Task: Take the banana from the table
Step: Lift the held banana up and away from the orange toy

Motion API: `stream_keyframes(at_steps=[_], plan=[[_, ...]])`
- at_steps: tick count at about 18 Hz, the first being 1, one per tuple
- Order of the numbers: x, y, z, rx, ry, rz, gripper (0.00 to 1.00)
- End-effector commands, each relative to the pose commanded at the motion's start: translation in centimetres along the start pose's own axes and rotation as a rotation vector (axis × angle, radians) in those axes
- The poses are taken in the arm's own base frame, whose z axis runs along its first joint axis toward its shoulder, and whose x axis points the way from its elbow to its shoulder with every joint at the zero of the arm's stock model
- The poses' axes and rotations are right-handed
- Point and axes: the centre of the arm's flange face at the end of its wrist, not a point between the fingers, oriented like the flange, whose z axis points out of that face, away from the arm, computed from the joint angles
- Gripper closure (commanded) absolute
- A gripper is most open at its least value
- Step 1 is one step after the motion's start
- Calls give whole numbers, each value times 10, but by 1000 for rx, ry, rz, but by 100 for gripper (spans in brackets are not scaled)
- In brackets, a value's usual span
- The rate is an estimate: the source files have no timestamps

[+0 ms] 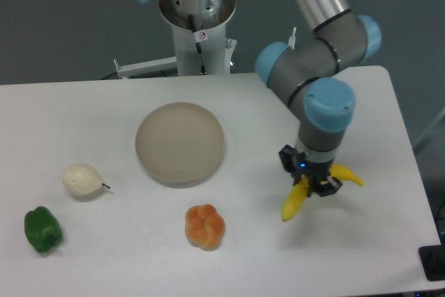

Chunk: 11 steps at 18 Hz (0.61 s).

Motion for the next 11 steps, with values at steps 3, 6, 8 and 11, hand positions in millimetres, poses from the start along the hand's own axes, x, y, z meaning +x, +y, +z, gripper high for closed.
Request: stream_keyframes(at_steps=[3, 6, 8, 11], plan=[[-13, 15, -2, -9, -12, -1, 84], [-14, 15, 0, -15, -9, 58, 82], [-17, 22, 5, -25, 4, 86, 83], [-20, 31, 13, -69, 12, 126, 83]])
